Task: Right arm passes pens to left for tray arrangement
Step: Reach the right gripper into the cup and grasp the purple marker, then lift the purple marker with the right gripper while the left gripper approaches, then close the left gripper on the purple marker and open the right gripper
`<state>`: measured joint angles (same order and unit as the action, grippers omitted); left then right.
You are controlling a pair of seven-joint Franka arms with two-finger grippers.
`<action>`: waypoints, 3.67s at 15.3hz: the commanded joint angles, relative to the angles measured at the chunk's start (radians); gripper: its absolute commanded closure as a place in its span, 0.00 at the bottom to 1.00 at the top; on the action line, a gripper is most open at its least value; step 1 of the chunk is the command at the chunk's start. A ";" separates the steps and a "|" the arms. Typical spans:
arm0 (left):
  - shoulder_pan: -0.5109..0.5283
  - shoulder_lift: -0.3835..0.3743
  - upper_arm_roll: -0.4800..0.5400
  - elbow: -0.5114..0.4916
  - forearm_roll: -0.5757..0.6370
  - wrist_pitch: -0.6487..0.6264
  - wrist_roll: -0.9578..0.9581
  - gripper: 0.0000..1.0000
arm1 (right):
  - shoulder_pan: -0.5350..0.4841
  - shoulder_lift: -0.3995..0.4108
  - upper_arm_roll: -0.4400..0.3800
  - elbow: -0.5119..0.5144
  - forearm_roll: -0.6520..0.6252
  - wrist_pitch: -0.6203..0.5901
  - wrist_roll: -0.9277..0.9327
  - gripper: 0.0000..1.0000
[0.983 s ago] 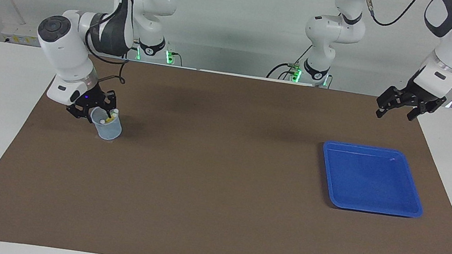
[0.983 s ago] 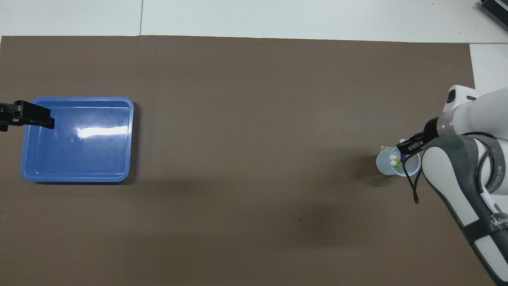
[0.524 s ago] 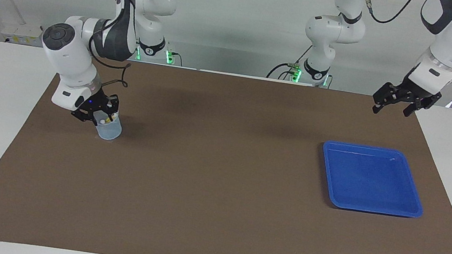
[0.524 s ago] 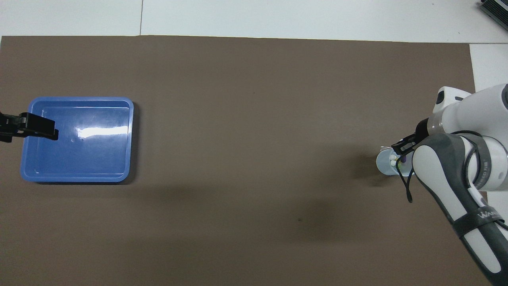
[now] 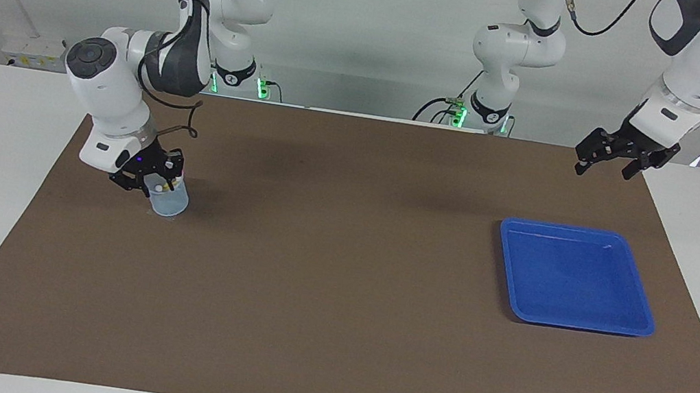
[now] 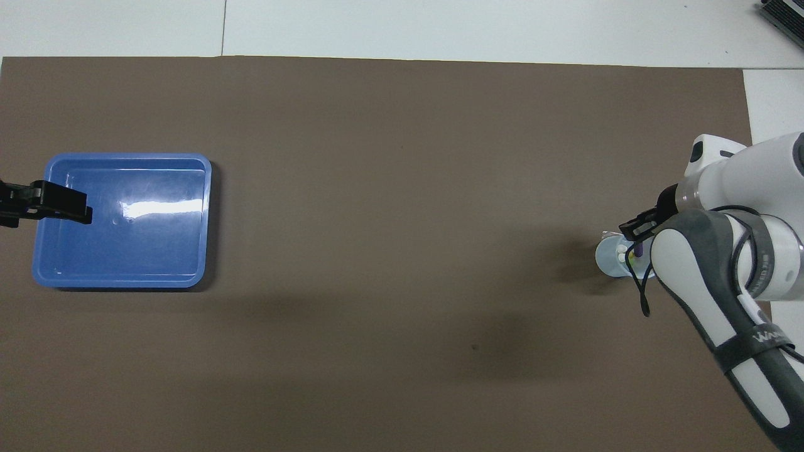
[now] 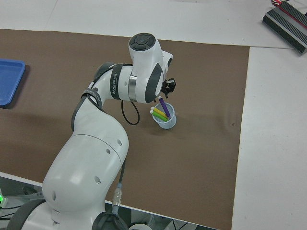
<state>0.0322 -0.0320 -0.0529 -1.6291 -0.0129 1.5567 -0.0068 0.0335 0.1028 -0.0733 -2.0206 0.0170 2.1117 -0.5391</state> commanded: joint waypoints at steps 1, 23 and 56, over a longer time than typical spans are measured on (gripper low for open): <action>-0.002 -0.032 0.002 -0.037 -0.027 -0.006 -0.048 0.00 | -0.003 0.003 0.004 -0.007 0.008 0.017 0.008 0.66; -0.242 -0.172 0.001 -0.373 -0.783 0.465 -1.533 0.00 | 0.009 -0.066 0.108 0.364 0.127 -0.418 0.164 1.00; -0.643 -0.217 -0.001 -0.680 -0.932 1.139 -1.797 0.00 | 0.379 -0.178 0.224 0.034 0.485 0.283 1.337 1.00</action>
<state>-0.5886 -0.2416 -0.0668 -2.2896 -0.9270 2.6730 -1.8069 0.4197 -0.0460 0.1487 -1.9537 0.4715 2.3738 0.8271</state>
